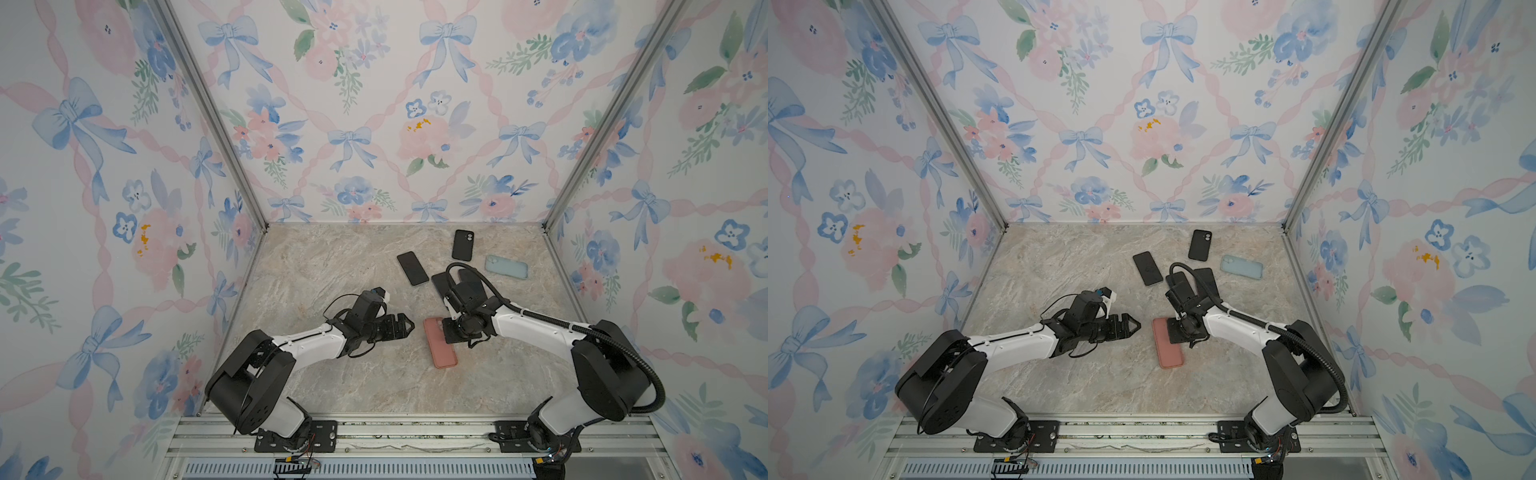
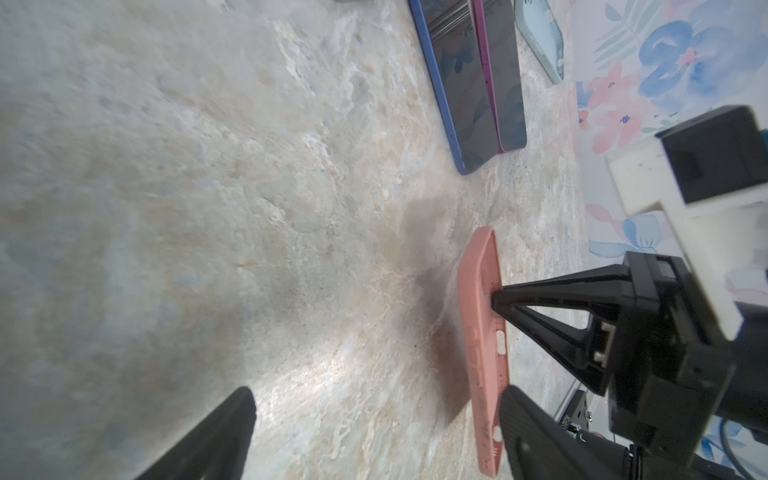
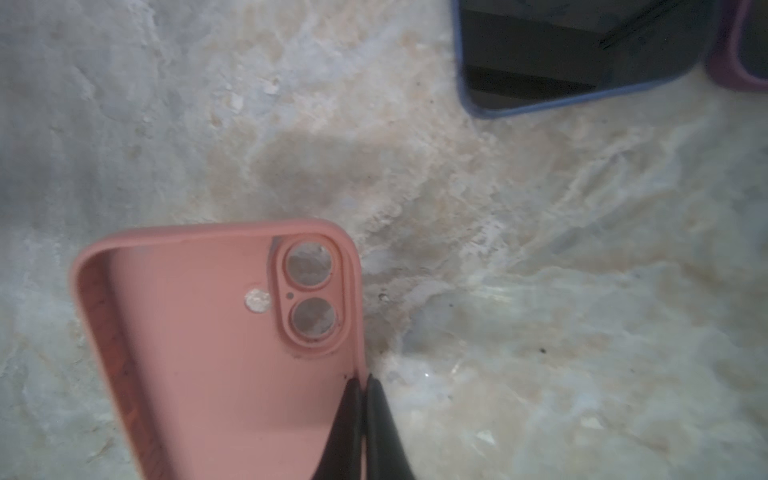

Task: Put the phone into the phone case

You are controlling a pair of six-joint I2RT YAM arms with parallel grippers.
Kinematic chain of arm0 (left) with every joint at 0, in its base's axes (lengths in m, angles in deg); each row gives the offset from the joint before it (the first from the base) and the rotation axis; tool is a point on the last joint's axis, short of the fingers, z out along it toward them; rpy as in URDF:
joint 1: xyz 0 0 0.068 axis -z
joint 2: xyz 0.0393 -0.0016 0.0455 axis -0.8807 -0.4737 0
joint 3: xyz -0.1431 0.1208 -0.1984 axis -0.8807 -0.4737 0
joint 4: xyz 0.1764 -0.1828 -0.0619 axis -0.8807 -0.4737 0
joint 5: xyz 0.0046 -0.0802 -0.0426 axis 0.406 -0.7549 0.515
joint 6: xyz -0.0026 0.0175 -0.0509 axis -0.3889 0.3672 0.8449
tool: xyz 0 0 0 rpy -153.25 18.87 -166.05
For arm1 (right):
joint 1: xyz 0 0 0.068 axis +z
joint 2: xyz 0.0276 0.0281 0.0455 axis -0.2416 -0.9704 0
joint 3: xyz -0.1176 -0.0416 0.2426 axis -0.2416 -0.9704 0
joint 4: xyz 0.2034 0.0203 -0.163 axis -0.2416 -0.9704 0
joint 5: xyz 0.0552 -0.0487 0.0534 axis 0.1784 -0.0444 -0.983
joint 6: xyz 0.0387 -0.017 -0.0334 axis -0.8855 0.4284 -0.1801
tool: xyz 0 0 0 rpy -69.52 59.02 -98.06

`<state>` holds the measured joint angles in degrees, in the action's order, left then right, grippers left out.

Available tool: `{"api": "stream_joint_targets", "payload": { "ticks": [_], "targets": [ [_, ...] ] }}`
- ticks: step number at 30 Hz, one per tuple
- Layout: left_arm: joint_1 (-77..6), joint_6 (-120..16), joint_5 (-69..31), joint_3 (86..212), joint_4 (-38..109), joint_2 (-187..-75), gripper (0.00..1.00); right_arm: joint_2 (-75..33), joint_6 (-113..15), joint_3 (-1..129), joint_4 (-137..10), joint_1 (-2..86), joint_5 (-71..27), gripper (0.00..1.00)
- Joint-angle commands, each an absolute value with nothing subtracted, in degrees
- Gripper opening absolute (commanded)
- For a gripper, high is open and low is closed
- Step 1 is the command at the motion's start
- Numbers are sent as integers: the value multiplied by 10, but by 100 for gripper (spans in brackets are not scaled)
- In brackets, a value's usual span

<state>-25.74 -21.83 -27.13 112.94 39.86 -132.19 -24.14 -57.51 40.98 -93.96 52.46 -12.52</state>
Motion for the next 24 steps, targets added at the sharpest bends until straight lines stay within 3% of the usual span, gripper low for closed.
{"api": "stream_joint_targets", "payload": {
  "ticks": [1, 16, 24],
  "targets": [
    [-270, -214, -275, 1112, 382, -1295, 93, -270, -603, 445, -954, 566, -121, 7],
    [-298, -225, -282, 1081, 348, -1251, 93, -379, -664, 529, -942, 675, -115, 9],
    [-300, -228, -282, 1086, 348, -1263, 93, -364, -663, 529, -944, 674, -114, 21]
  ]
}}
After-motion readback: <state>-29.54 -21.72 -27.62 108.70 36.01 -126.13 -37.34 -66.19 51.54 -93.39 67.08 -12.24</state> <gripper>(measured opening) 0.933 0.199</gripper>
